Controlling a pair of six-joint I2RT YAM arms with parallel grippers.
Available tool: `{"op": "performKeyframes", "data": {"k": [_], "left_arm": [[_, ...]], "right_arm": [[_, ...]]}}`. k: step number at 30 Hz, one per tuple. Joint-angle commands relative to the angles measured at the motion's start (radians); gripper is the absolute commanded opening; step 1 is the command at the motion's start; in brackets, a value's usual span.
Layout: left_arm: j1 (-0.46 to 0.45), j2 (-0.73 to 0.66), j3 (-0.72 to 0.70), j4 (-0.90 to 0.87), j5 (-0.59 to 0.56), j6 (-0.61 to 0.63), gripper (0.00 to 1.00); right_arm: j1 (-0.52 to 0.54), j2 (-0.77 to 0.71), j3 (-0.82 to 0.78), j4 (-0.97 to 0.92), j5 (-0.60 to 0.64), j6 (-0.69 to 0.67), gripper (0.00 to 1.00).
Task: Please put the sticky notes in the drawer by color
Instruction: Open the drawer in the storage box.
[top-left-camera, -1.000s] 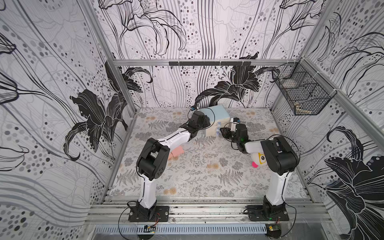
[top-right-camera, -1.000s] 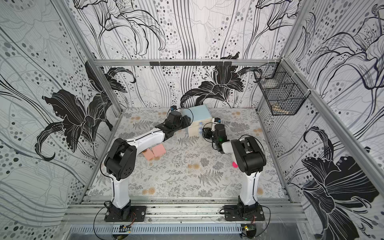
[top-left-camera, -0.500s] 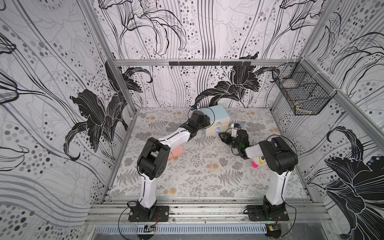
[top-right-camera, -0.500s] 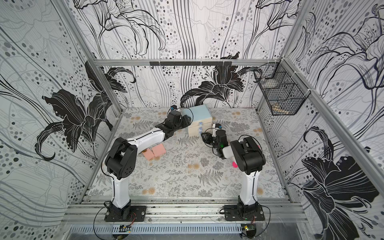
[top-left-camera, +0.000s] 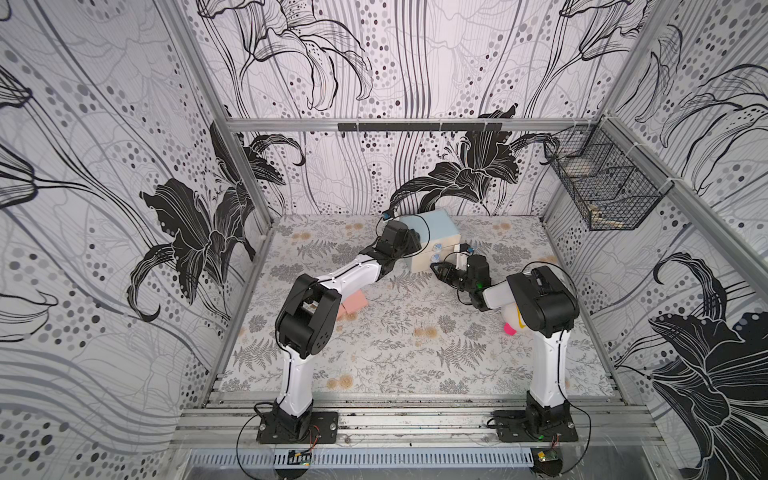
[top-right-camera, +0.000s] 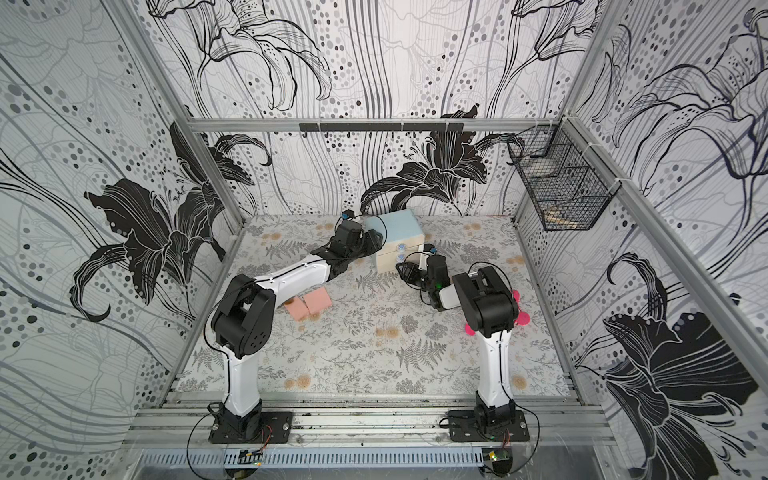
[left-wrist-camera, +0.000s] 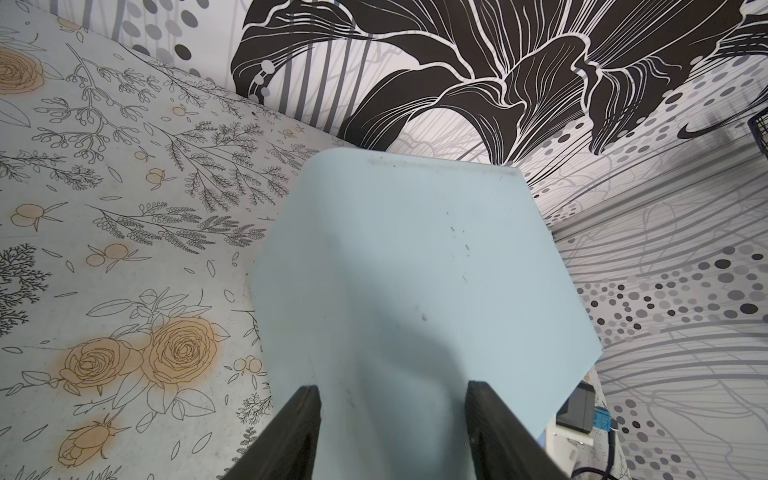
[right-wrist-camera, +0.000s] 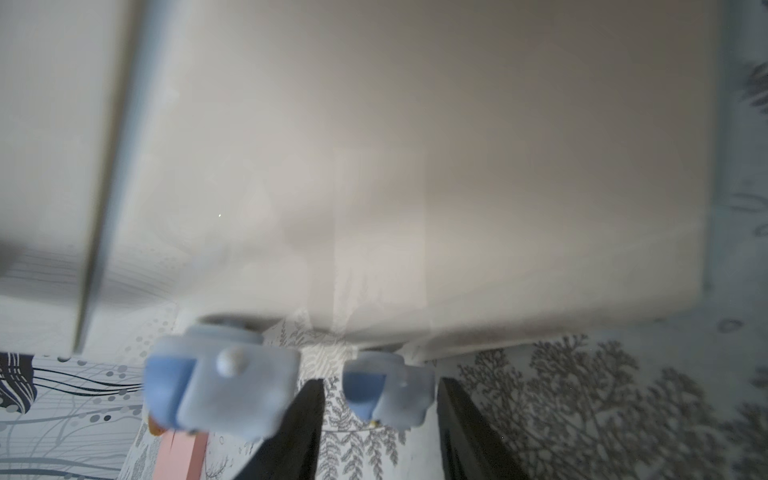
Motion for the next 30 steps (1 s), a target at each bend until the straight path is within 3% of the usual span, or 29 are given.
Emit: {"op": "performKeyframes", "data": {"k": [1, 9, 15, 19, 30], "left_arm": [[0.010, 0.023, -0.029, -0.044, 0.006, 0.018, 0.61], [0.013, 0.027, -0.020, -0.045, 0.013, 0.023, 0.61], [0.012, 0.029, -0.016, -0.045, 0.016, 0.022, 0.61], [0.013, 0.027, -0.020, -0.043, 0.016, 0.021, 0.60], [0.013, 0.013, -0.025, -0.040, 0.016, 0.023, 0.61]], "right_arm": [[0.004, 0.025, 0.026, 0.014, -0.018, 0.009, 0.50], [0.004, 0.057, 0.056, 0.000, 0.013, 0.025, 0.44], [0.004, 0.053, 0.050, -0.004, 0.032, 0.033, 0.33], [0.004, 0.022, 0.006, 0.003, 0.046, 0.022, 0.25], [0.007, -0.106, -0.208, 0.069, 0.072, 0.021, 0.24]]}}
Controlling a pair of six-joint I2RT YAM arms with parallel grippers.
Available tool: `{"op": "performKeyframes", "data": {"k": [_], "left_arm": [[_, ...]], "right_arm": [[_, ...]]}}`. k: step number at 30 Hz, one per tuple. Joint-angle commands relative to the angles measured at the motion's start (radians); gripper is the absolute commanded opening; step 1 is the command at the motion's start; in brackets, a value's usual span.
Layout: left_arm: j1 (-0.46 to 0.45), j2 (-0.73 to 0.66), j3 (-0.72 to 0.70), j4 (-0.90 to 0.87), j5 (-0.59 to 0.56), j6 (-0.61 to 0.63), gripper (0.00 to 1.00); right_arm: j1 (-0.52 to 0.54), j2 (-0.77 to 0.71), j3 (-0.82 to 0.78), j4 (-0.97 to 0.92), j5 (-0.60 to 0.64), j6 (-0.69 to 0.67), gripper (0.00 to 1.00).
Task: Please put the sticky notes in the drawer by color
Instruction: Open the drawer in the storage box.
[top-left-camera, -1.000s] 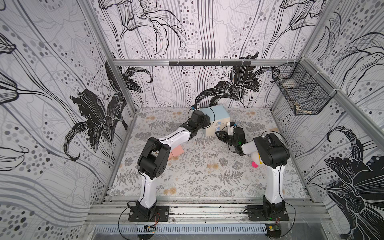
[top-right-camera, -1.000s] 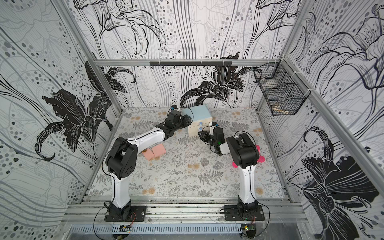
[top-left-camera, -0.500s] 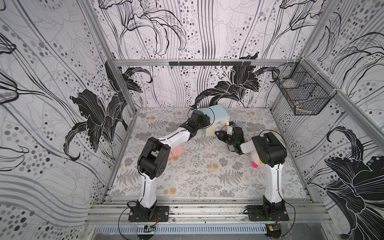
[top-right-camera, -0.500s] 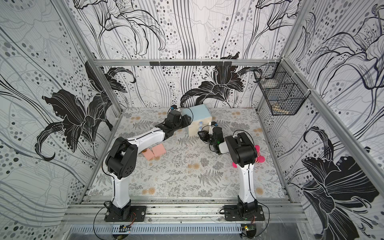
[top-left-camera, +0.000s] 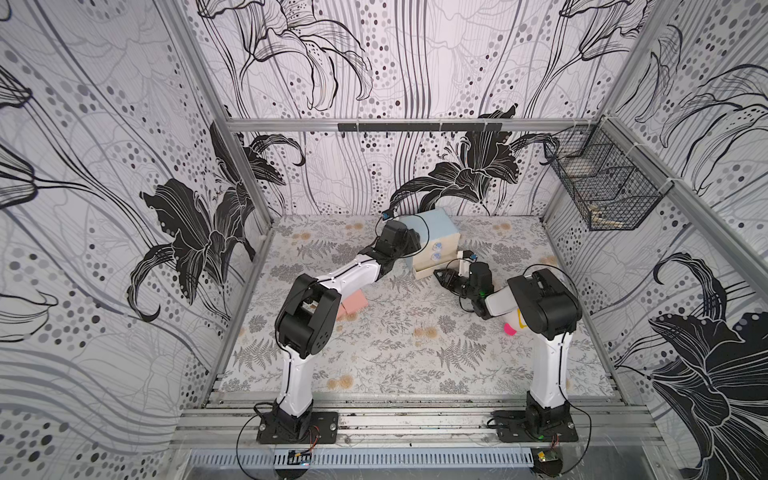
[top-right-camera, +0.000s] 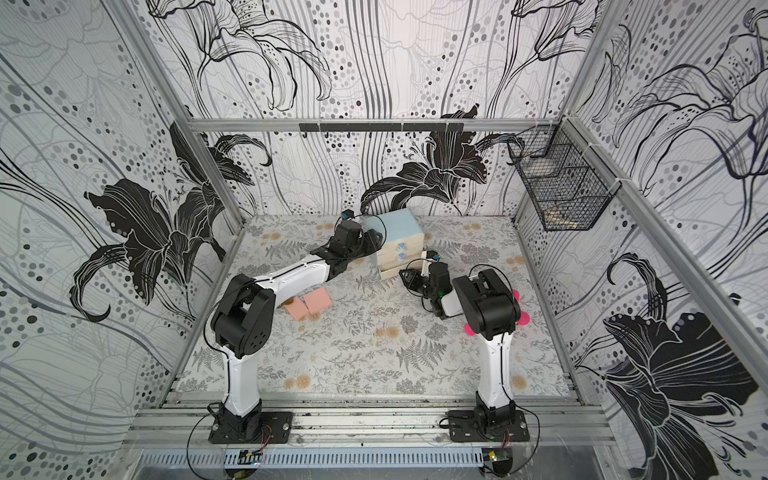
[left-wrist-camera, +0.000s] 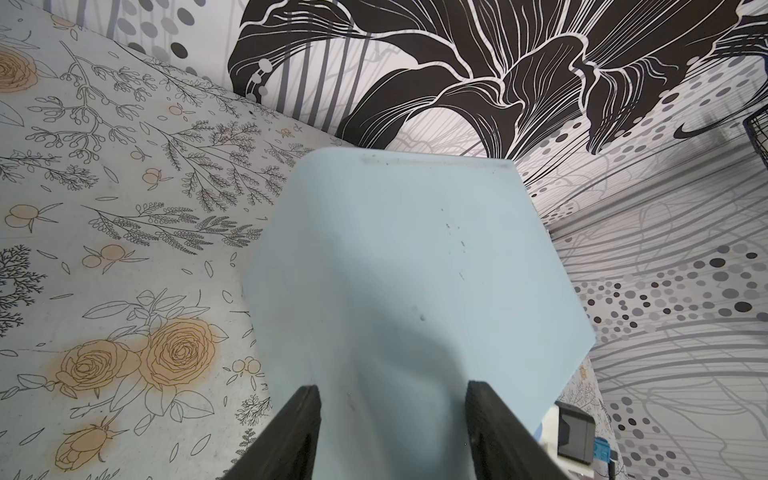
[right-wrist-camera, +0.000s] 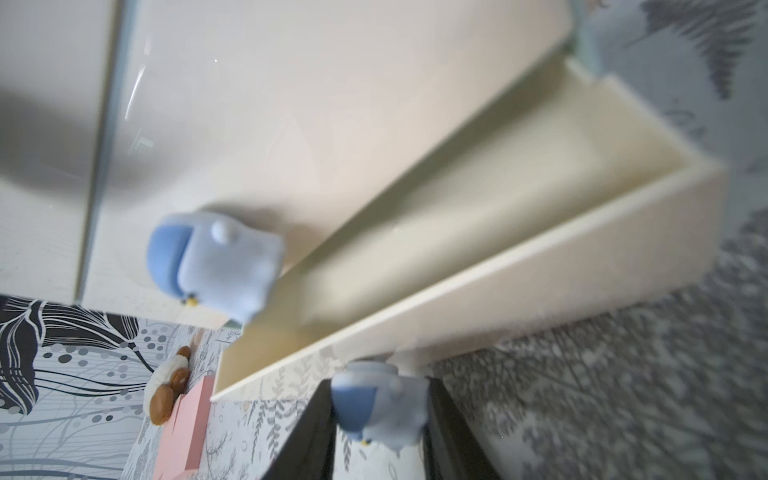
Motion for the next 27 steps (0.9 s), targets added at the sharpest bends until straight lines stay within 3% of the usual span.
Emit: {"op": "performKeyframes", "data": {"k": [1, 13, 23, 27], "left_arm": [[0.008, 0.010, -0.028, -0.044, 0.002, 0.023, 0.61], [0.009, 0.002, -0.044, -0.037, 0.000, 0.025, 0.61], [0.009, -0.014, -0.046, -0.037, -0.001, 0.027, 0.61], [0.009, -0.031, -0.050, -0.037, 0.000, 0.030, 0.62]], "right_arm": [[0.003, -0.057, -0.077, -0.005, 0.040, -0.006, 0.24], [0.003, -0.170, -0.236, -0.022, 0.086, -0.036, 0.24], [0.003, -0.240, -0.253, -0.049, 0.091, -0.049, 0.50], [0.002, -0.319, -0.284, -0.078, 0.103, -0.062, 0.54]]}}
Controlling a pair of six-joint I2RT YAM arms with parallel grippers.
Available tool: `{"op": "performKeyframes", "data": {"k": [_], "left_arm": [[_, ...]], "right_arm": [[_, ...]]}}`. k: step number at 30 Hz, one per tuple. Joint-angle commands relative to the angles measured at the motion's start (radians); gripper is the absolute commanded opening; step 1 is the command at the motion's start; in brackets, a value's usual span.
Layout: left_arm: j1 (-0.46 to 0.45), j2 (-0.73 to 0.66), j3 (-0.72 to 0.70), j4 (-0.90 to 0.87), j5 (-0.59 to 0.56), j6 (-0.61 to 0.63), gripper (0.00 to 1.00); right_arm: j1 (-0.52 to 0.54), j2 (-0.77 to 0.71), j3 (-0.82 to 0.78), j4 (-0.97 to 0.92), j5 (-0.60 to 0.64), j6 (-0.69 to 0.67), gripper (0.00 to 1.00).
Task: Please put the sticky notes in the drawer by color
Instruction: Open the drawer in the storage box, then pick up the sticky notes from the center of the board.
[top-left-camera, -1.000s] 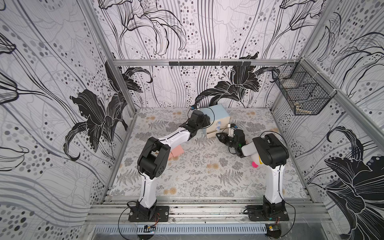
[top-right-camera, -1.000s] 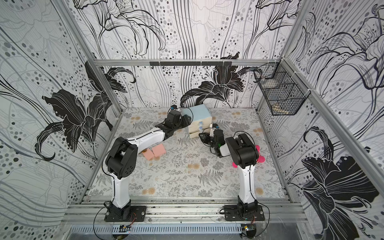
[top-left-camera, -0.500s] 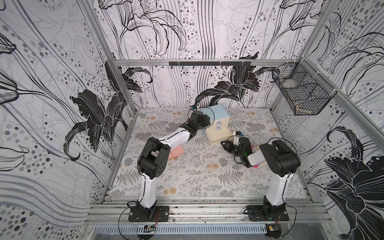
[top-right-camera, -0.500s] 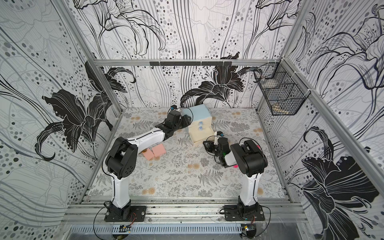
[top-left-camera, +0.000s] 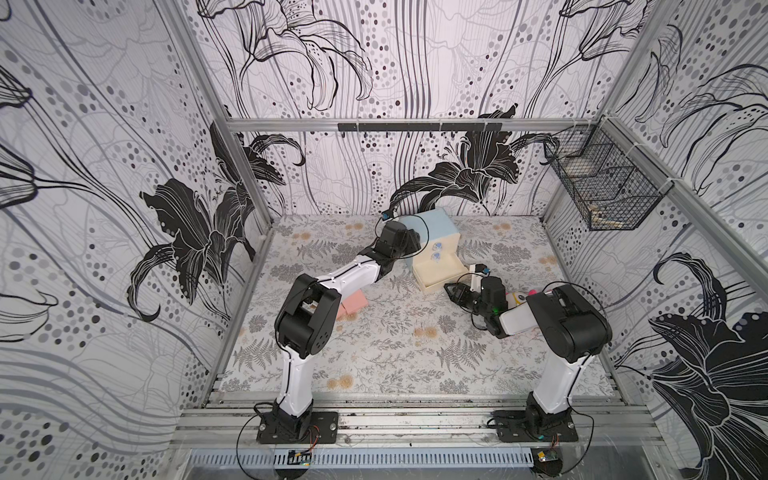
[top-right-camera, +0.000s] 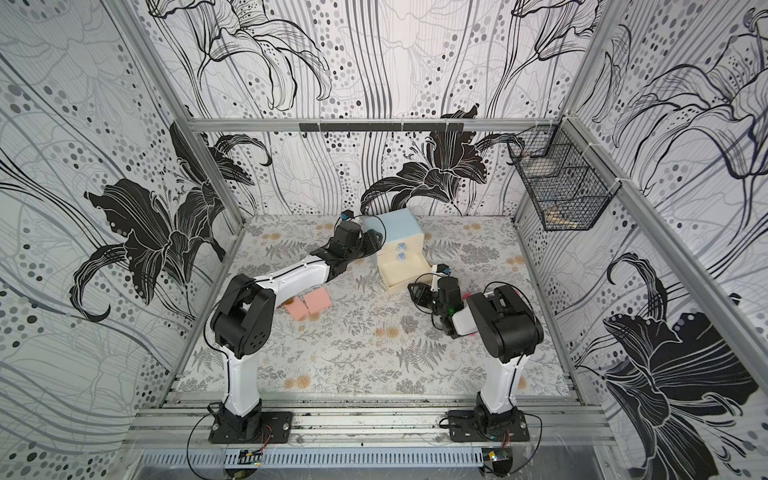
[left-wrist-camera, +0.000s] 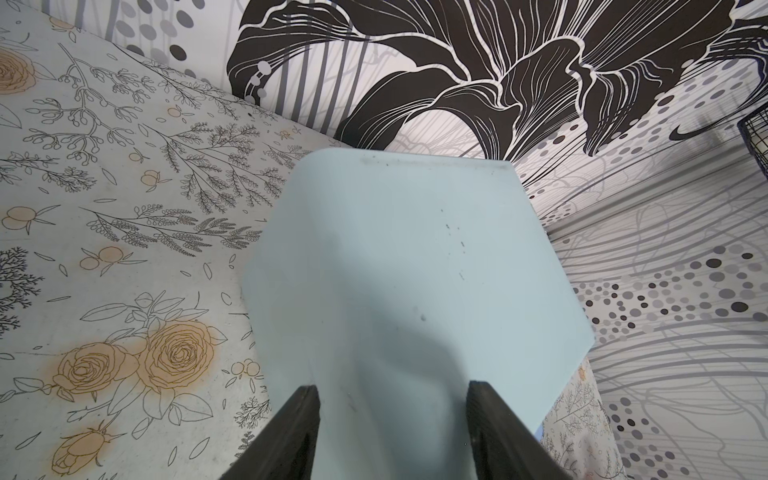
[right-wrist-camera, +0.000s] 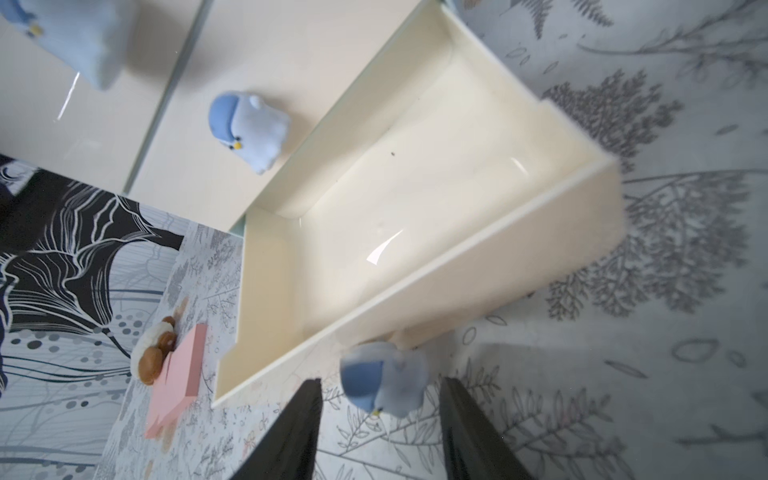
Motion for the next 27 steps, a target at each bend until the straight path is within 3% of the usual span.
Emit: {"op": "performKeyframes", "data": {"k": [1, 7, 12, 14, 15, 21, 23, 27], "left_arm": [[0.009, -0.033, -0.033, -0.059, -0.002, 0.029, 0.62], [0.007, -0.125, -0.084, -0.044, -0.036, 0.045, 0.68], [0.008, -0.290, -0.248, -0.006, -0.172, 0.092, 0.87], [0.006, -0.372, -0.339, 0.000, -0.240, 0.099, 0.98], [0.007, -0.401, -0.373, -0.007, -0.267, 0.100, 0.98], [0.008, -0.511, -0.542, -0.156, -0.427, 0.047, 0.97], [0.009, -0.496, -0.549, -0.239, -0.469, -0.015, 1.00], [0.009, -0.395, -0.489, -0.384, -0.524, -0.157, 0.95]], "right_arm": [[0.002, -0.087, -0.033, -0.043, 0.030, -0.036, 0.56], [0.002, -0.225, -0.060, -0.129, 0.067, -0.068, 0.69], [0.006, -0.302, -0.028, -0.203, 0.069, -0.129, 0.80], [0.017, -0.315, 0.003, -0.240, 0.056, -0.188, 0.93], [0.027, -0.324, 0.018, -0.262, 0.063, -0.218, 0.98], [0.144, -0.359, 0.100, -0.401, 0.136, -0.413, 0.99], [0.178, -0.351, 0.121, -0.424, 0.138, -0.447, 0.99], [0.203, -0.307, 0.153, -0.424, 0.124, -0.455, 0.99]]}}
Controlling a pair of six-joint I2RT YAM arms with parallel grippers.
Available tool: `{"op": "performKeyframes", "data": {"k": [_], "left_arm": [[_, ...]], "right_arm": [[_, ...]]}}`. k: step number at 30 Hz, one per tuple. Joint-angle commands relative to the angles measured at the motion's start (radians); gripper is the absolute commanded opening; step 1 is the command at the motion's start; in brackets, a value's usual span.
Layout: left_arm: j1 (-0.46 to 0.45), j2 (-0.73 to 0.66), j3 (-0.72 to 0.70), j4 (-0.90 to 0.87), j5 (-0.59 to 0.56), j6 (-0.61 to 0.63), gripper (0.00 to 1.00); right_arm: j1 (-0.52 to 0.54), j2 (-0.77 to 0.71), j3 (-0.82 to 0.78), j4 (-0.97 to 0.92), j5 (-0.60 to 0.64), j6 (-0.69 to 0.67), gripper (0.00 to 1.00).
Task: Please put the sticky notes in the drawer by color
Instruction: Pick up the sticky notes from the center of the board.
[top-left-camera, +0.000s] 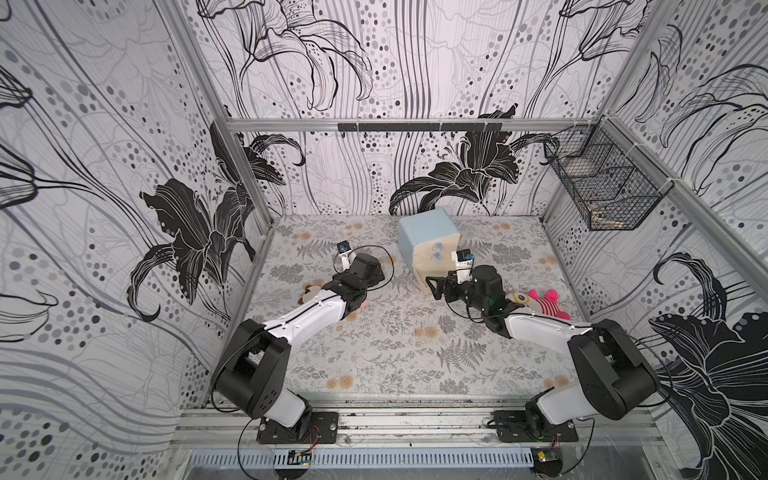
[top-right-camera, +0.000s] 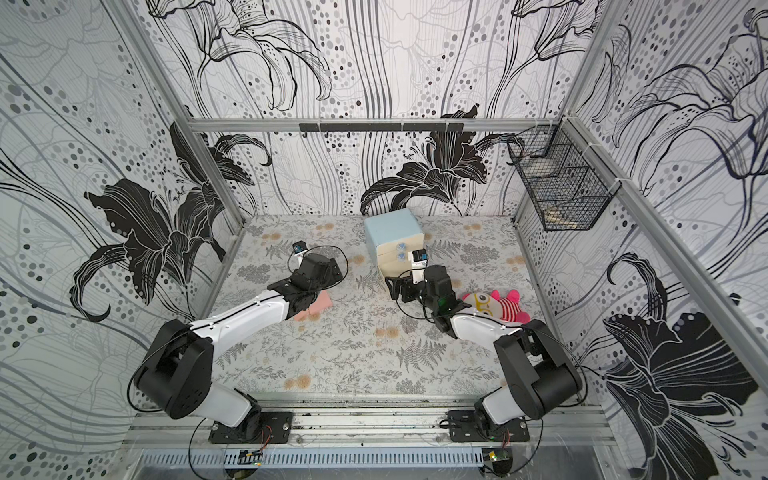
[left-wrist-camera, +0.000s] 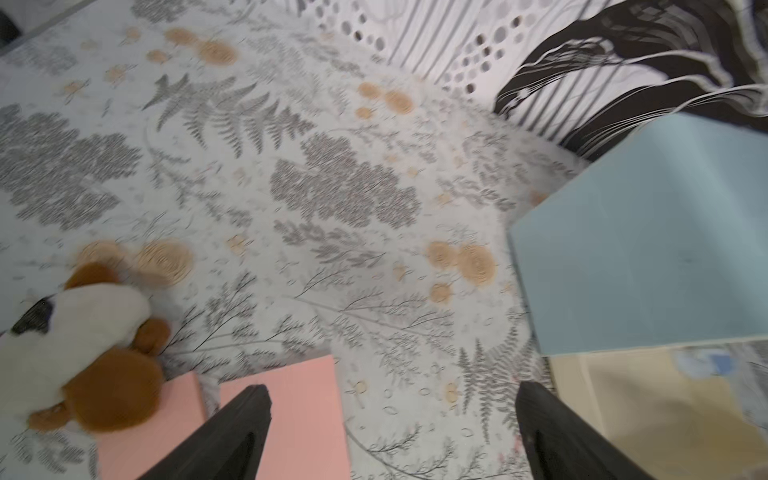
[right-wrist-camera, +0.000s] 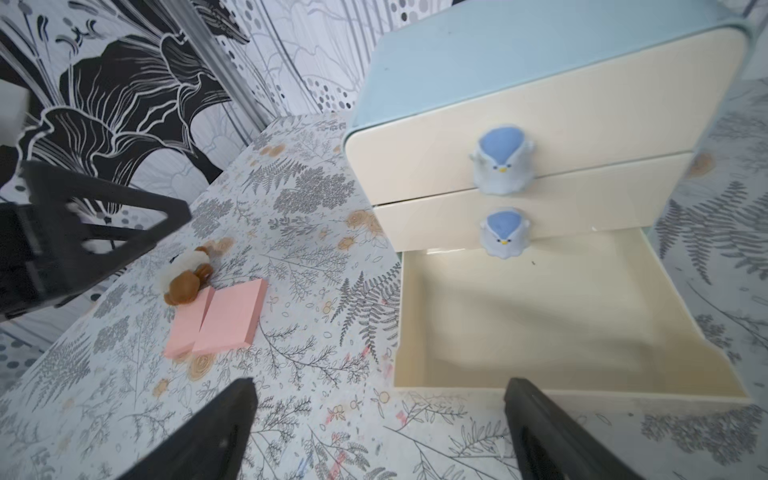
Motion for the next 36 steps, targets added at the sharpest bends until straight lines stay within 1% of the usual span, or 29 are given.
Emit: {"op": "performKeyframes", "data": {"k": [1, 5, 10, 18, 36], "left_arm": [[0.005, 0.095, 0.066, -0.169, -0.090, -0.134, 0.94], [0.011, 0.209, 0.146, -0.202, -0.075, -0.132, 0.94], [0.047, 0.273, 0.167, -0.185, -0.036, -0.122, 0.94], [0.095, 0.311, 0.156, -0.169, -0.001, -0.113, 0.92], [0.101, 0.363, 0.131, -0.154, 0.046, -0.134, 0.90]], "right_arm": [[0.010, 0.041, 0.040, -0.046, 0.010, -0.060, 0.99], [0.017, 0.069, 0.067, -0.050, 0.010, -0.063, 0.99], [0.018, 0.069, 0.070, -0.059, 0.023, -0.060, 0.99], [0.019, 0.095, 0.081, -0.064, 0.021, -0.044, 0.99], [0.021, 0.117, 0.096, -0.073, 0.021, -0.037, 0.99]]}}
